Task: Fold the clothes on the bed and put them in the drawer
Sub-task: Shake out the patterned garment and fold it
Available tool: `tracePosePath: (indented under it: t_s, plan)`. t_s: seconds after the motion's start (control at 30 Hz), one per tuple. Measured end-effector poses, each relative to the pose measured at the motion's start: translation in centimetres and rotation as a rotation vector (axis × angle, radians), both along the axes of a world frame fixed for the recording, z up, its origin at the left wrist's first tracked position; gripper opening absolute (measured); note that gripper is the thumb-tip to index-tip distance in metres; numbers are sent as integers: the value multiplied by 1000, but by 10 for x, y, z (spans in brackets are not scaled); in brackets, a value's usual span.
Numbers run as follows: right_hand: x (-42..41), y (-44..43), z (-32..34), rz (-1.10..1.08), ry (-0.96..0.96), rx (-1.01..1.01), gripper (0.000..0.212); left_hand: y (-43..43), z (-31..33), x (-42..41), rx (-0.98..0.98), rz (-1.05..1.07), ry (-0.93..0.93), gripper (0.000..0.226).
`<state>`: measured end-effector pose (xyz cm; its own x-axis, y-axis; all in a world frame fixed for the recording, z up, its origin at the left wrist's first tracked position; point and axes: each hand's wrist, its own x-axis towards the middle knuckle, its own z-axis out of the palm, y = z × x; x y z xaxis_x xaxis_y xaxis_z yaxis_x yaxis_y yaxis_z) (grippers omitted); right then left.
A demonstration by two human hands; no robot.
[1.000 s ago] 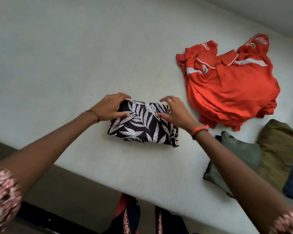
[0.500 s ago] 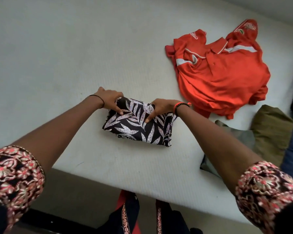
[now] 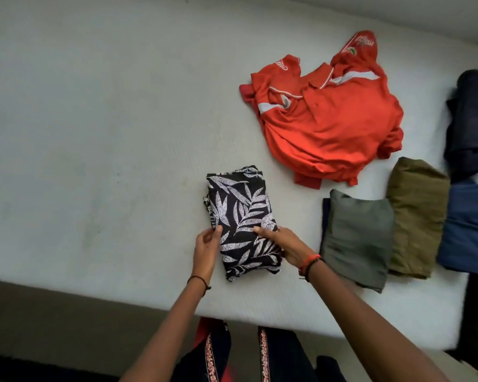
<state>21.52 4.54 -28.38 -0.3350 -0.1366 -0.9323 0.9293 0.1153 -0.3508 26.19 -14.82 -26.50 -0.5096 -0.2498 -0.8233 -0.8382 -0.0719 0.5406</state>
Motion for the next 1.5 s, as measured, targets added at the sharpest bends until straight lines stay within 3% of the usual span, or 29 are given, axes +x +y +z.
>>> tracePosePath:
  t_s: [0.2,0.27,0.37,0.53,0.63,0.73,0.87,1.03,1.13,1.27,1.5]
  plan:
    - [-14,-2,5,137,265,76,57,3,-14,-26,26,-27,24,40]
    - [-20,2,4,137,272,47,61,-5,-22,-29,132,-69,-27,46]
    - [-24,7,3,115,221,-92,49,-14,-28,-33,176,-96,-27,55]
    - [-14,11,-1,151,217,-135,85,2,-11,-35,260,73,58,57]
    - [-2,27,-4,107,219,-134,100,18,6,-33,332,44,65,62]
    - [16,52,11,20,214,-128,89,37,26,-28,419,-71,29,51]
    - [49,101,41,-68,239,-46,97,78,47,-19,493,-187,-61,47]
    - [70,162,80,-207,340,27,55,144,57,-21,543,-296,-61,37]
    - [69,194,88,-280,389,89,46,183,53,-28,567,-325,-28,29]
    - [65,230,72,-299,431,184,53,223,39,-37,583,-372,-17,30]
    - [68,246,32,-281,460,240,64,247,8,-33,342,-473,33,48]
